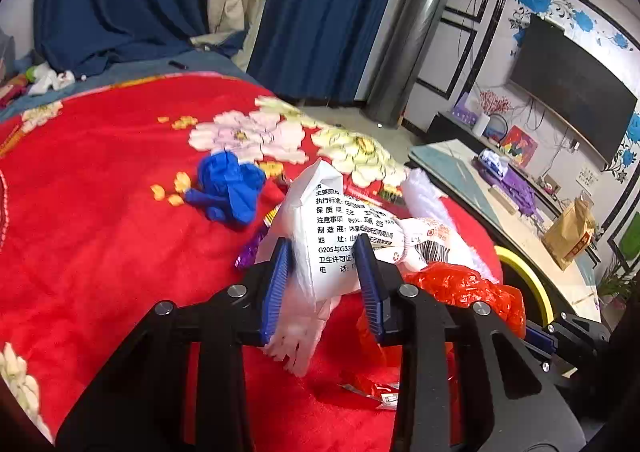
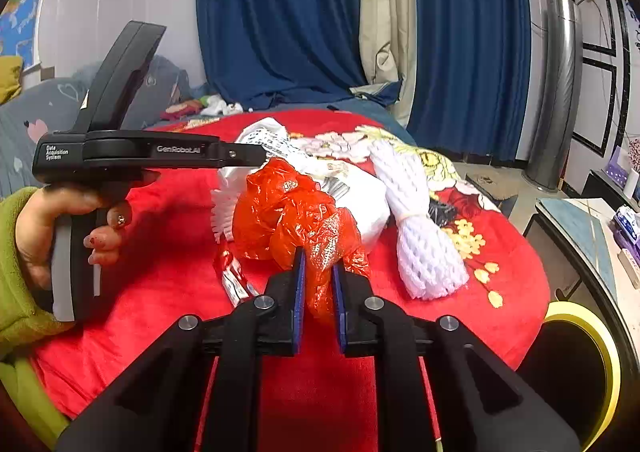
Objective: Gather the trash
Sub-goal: 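Carry both held bags over the yellow-rimmed trash bin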
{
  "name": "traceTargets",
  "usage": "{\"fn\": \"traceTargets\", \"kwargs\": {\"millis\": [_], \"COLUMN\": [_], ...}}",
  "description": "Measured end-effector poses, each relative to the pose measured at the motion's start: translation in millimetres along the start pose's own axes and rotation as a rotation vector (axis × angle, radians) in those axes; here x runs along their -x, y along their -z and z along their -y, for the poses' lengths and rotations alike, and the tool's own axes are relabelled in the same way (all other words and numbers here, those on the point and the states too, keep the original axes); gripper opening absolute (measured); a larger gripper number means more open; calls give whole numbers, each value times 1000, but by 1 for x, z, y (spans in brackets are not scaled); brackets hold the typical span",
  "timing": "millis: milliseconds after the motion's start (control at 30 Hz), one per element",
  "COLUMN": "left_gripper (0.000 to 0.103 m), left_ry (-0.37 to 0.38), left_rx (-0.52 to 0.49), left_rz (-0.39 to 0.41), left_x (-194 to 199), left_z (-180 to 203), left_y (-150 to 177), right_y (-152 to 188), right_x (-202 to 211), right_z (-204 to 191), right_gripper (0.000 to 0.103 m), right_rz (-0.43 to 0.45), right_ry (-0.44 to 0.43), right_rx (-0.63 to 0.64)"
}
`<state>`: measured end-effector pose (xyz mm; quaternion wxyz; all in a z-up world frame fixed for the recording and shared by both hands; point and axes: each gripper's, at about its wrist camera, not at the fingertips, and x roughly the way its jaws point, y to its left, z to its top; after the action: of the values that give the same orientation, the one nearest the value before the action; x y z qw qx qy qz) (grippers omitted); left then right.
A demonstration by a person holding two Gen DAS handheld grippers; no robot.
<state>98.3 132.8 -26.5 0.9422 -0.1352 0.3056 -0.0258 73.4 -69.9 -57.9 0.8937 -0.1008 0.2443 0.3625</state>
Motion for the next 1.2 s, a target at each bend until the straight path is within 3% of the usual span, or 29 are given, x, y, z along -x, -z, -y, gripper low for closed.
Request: {"fn": "traceTargets", "kwargs": {"millis": [300, 633, 1200], "left_gripper": [25, 25, 24], "left_ry": [-48, -104, -29], "left_rx": [-36, -93, -170], "left_rz": [137, 231, 219], "left_x": [40, 67, 57], "left_z": [8, 28, 81], "left_y": [-18, -30, -31], "right_y": [-12, -20, -11], "right_x": [24, 60, 117], "right_z": [6, 38, 111], "right_gripper": [11, 10, 9], "right_rz": [83, 180, 275], "right_ry": [-29, 61, 253], "right_rx": [-43, -130, -250]}}
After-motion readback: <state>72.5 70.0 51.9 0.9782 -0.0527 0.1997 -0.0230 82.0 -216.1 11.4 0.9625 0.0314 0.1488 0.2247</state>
